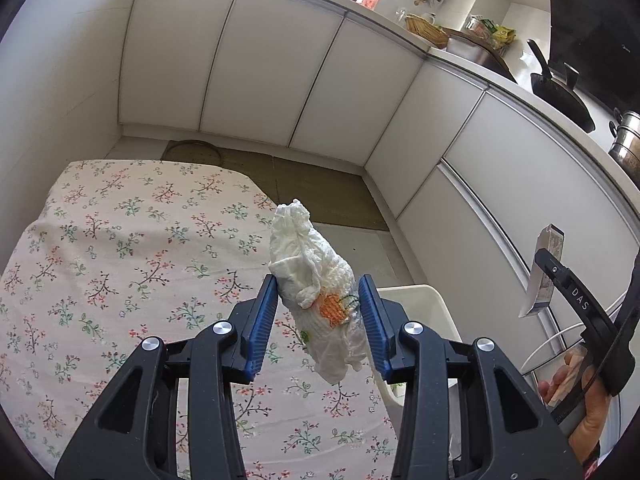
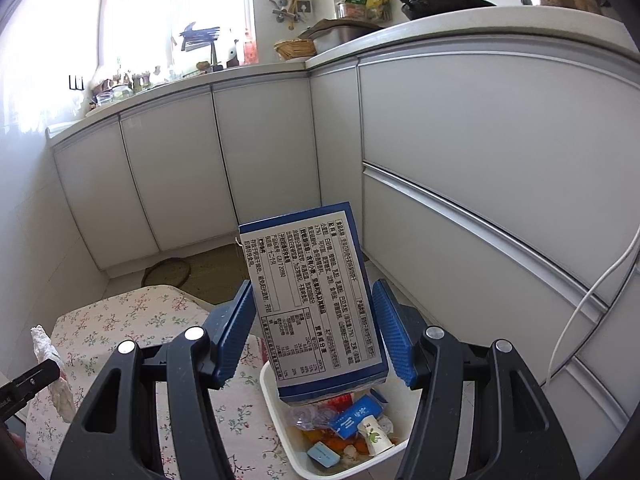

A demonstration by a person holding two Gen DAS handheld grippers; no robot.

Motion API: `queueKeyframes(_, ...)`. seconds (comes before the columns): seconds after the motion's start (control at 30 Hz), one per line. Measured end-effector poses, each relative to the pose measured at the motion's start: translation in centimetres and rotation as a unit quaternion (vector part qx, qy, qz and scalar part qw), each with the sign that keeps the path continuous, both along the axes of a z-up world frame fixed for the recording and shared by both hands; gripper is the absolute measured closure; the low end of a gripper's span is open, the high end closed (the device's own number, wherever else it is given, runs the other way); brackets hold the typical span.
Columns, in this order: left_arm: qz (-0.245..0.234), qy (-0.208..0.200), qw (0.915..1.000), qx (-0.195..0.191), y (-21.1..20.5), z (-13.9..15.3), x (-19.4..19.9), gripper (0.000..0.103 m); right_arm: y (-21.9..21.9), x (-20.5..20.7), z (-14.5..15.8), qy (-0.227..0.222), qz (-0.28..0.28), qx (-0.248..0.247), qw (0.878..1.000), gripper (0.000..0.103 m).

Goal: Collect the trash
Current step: 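Carry the ticket over the bin and open the right tool, then lower the white tissue over the bin and open the left tool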

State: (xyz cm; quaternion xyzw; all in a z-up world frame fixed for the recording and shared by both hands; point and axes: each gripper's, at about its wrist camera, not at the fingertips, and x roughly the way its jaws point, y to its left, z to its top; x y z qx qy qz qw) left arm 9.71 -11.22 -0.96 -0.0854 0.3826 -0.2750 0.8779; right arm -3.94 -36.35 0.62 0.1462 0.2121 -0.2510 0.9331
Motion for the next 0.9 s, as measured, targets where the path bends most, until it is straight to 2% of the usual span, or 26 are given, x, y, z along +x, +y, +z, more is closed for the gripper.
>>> queueKeyframes(0.4, -0.054, 0.01, 0.9985, 0.002, -7.8, -1.3, -0.8, 0.063, -5.6, -2.2, -2.5, 0.021, -0.032, 0.025, 0.999, 0.043)
queueKeyframes(0.47, -0.064, 0.014, 0.9979, 0.003, -9.1, -1.7, -0.9, 0.063, -6.2, -2.7, -2.8, 0.021, -0.036, 0.026, 0.999, 0.036)
queueKeyframes(0.67, -0.095, 0.029, 0.995, 0.011, -13.4, -3.4, -1.1, 0.063, -8.5, -4.3, -3.4, 0.022, -0.06, 0.023, 0.998, 0.026)
queueKeyframes(0.9, -0.128, 0.052, 0.9903, 0.012, -18.8, -5.4, -1.7, 0.063, -11.7, -6.4, -4.2, 0.024, -0.106, 0.036, 0.993, 0.02)
